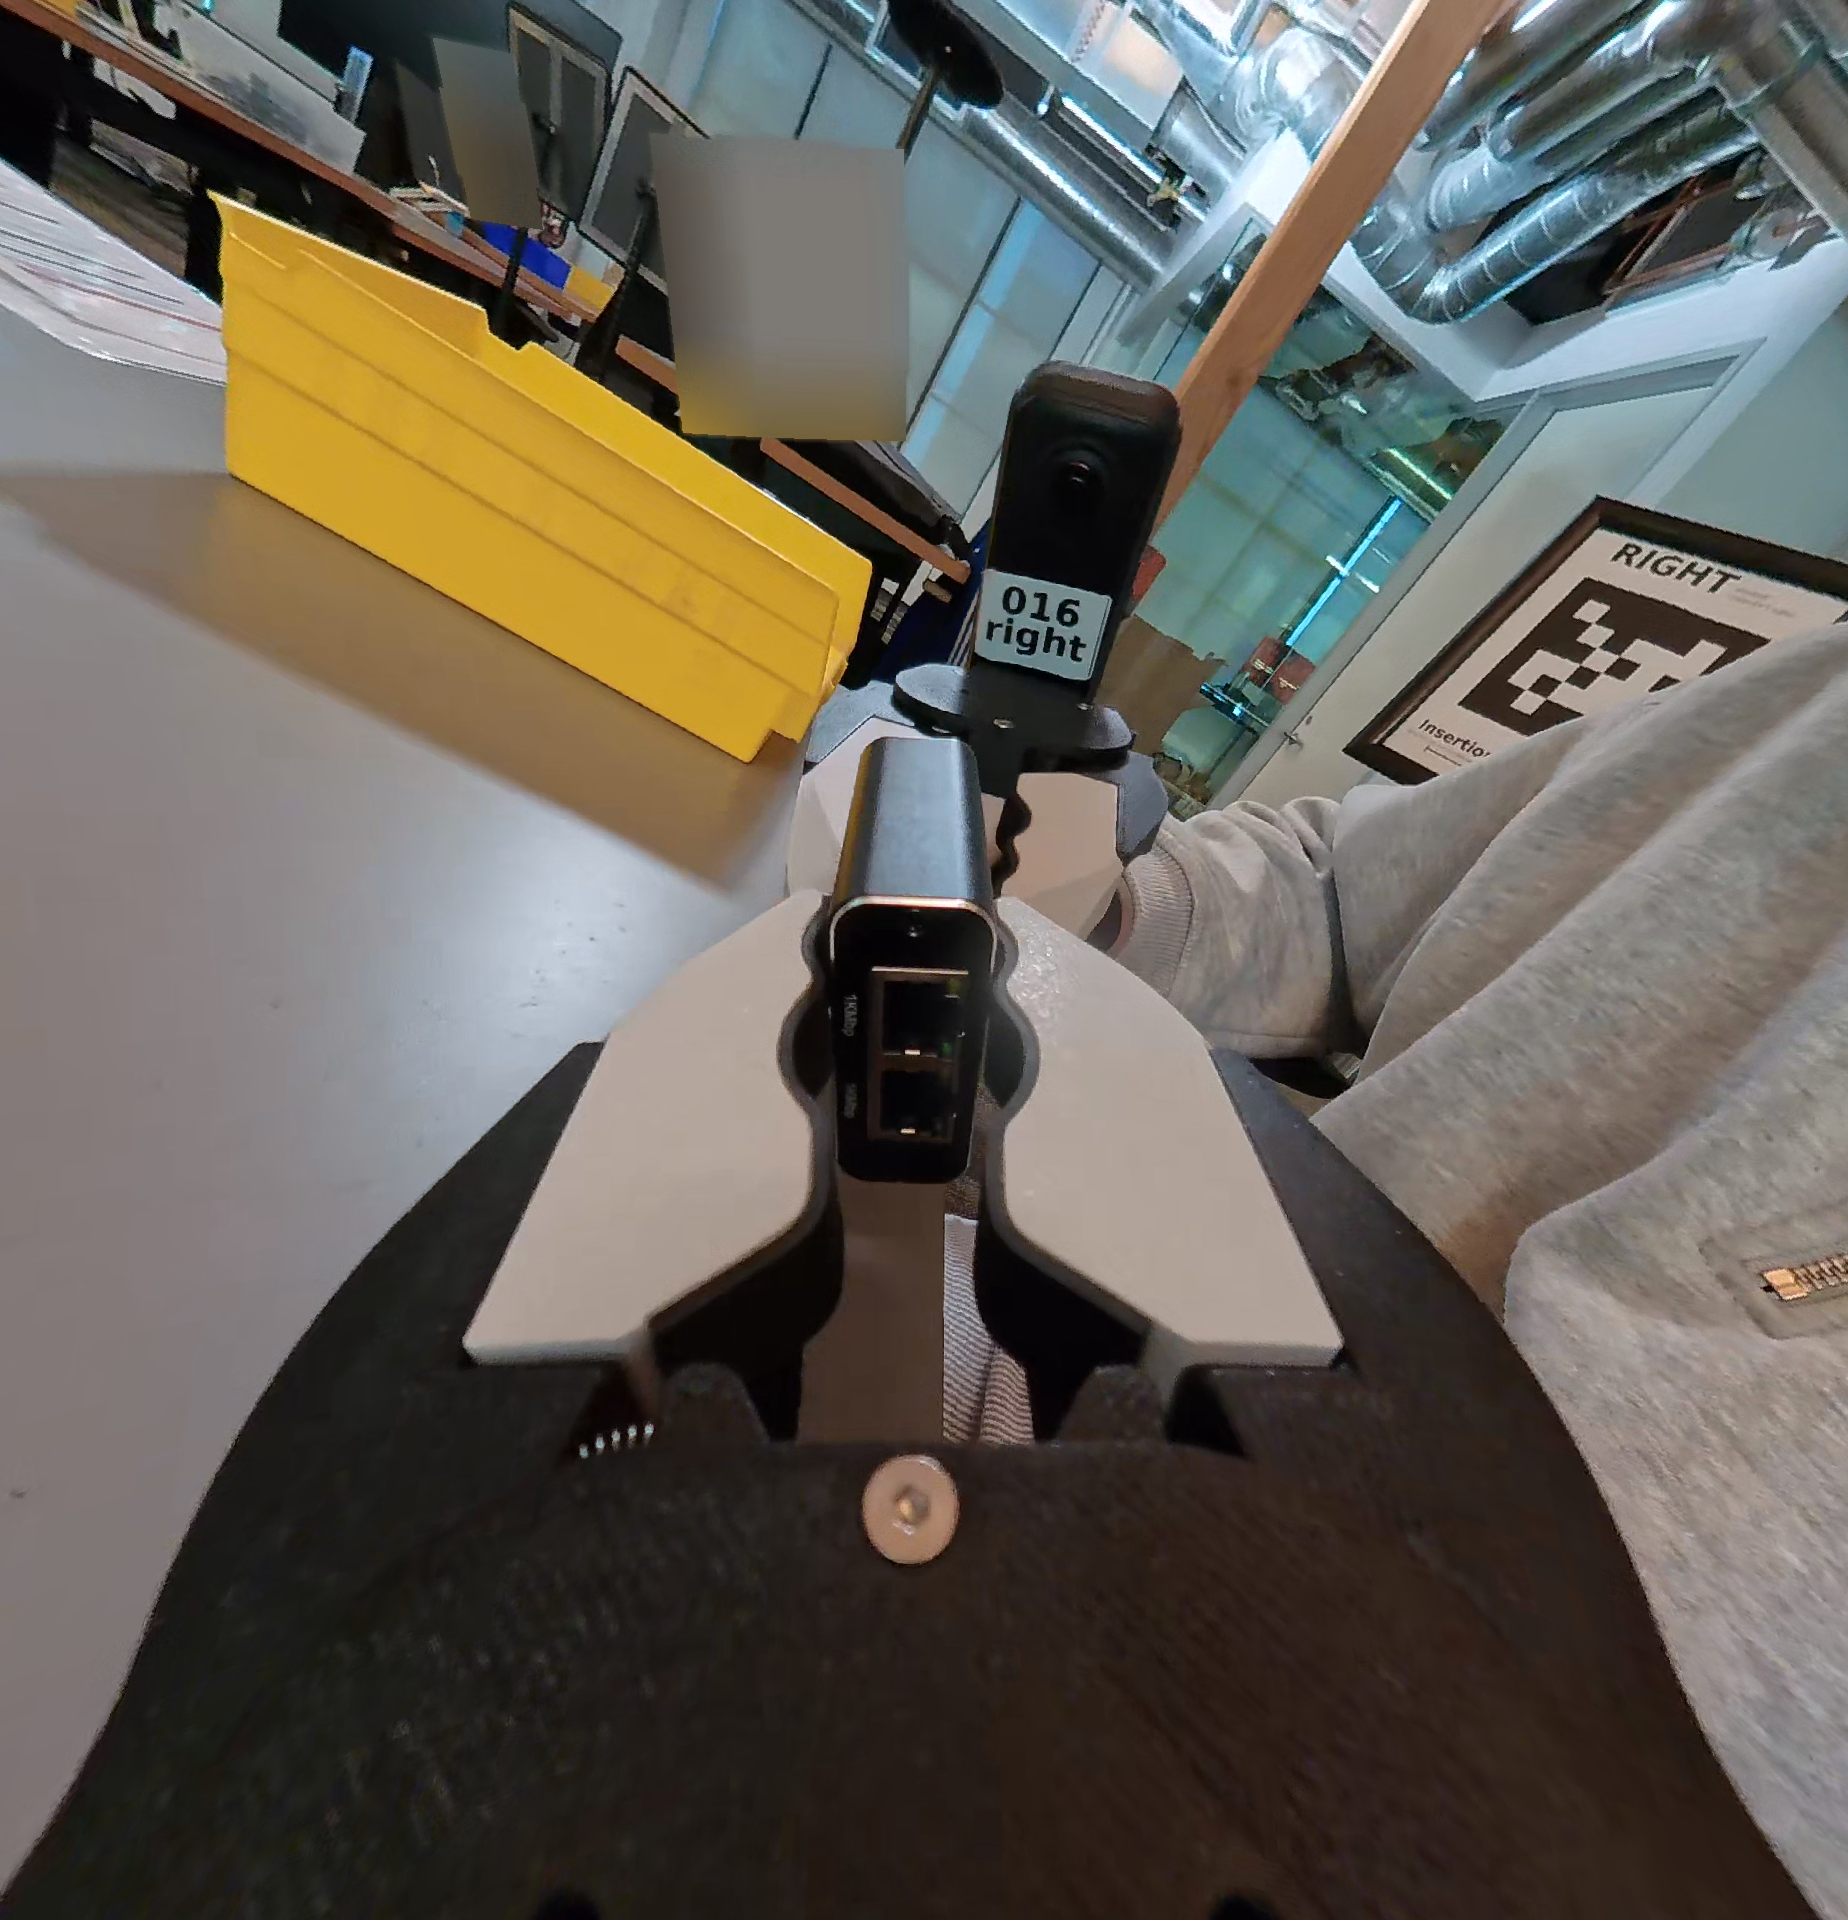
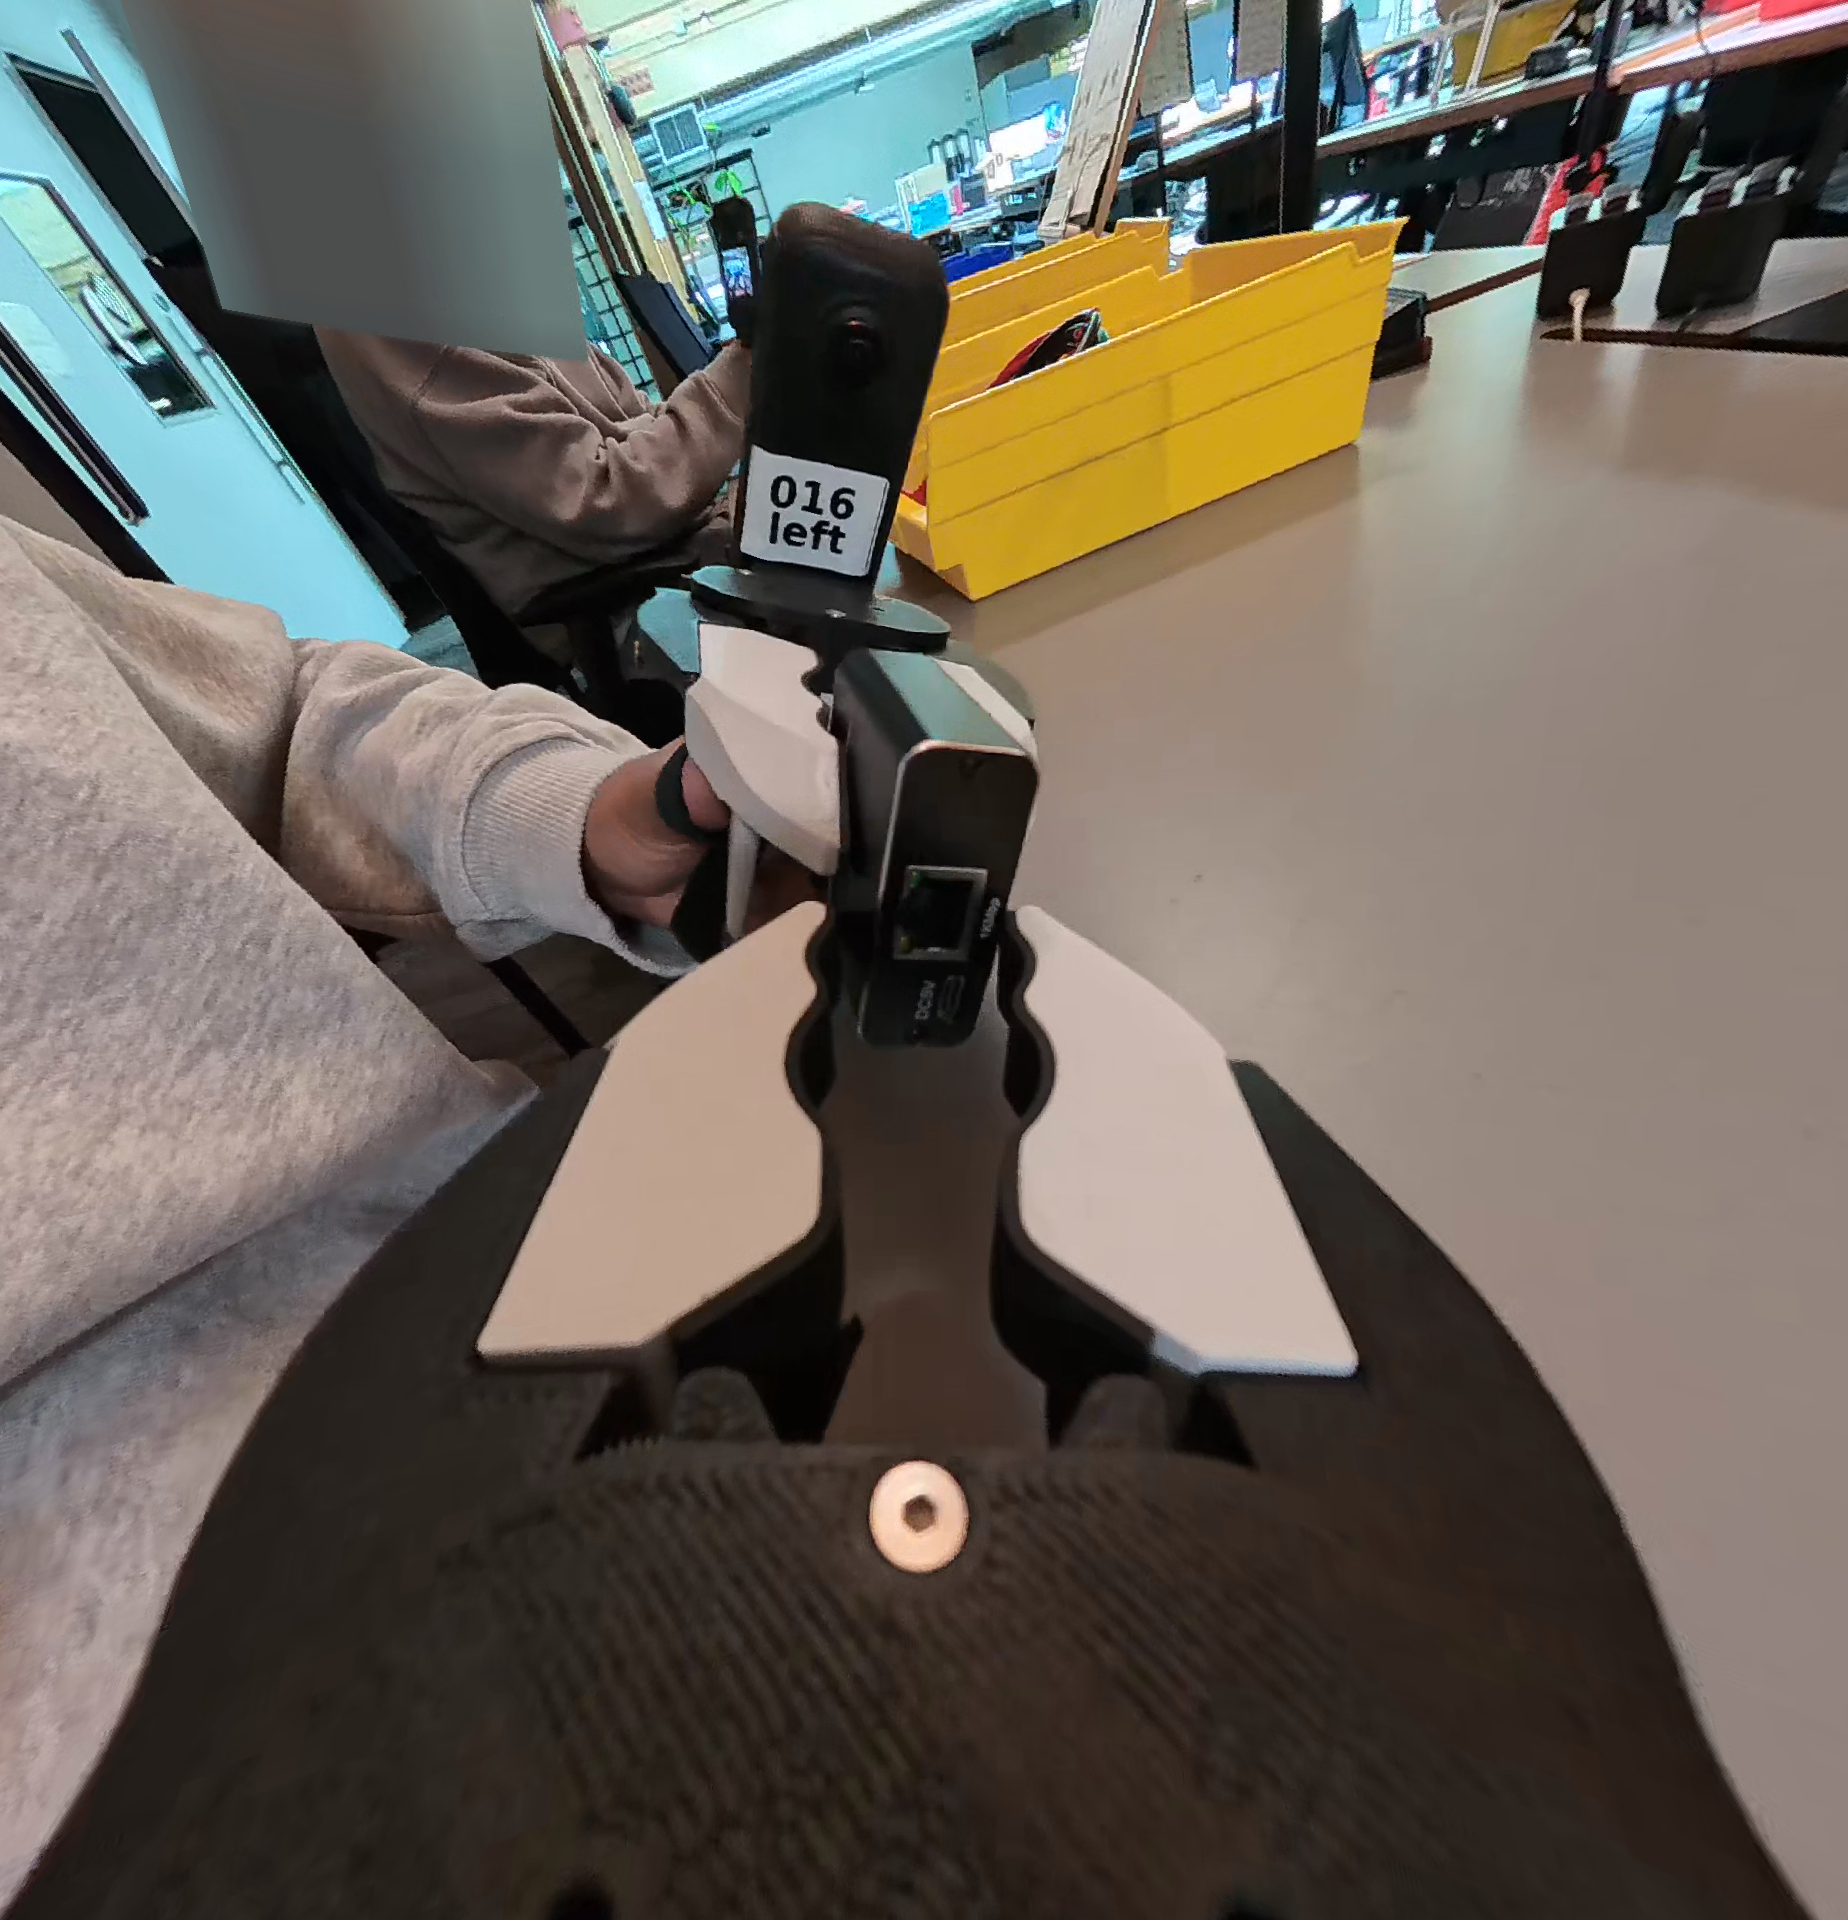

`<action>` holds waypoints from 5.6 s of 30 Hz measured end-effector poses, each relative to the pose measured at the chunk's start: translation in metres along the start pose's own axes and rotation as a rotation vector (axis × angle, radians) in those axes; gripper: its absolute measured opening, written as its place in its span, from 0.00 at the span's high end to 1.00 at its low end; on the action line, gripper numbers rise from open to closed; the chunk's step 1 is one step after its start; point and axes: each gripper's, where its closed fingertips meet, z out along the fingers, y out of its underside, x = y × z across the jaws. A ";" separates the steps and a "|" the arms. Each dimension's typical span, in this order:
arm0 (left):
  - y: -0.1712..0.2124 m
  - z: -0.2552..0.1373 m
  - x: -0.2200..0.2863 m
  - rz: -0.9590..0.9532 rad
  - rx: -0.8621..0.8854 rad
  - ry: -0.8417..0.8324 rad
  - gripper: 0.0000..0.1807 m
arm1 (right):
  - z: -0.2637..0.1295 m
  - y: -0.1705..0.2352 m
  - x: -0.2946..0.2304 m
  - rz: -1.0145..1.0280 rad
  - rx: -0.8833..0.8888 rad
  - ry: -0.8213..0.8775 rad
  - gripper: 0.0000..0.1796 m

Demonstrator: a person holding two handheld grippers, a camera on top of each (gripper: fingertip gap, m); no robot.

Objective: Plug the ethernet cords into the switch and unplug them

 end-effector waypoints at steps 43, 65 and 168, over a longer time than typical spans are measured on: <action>-0.012 -0.012 -0.010 -0.124 0.104 0.021 0.87 | -0.008 -0.002 0.007 0.370 0.069 -0.159 0.88; -0.020 -0.024 -0.019 -0.174 0.162 0.006 0.87 | -0.013 -0.006 0.018 0.361 0.094 -0.116 0.88; -0.065 -0.161 0.000 -0.161 0.571 -0.226 0.86 | 0.402 -0.333 0.008 -0.278 -0.175 -0.182 0.96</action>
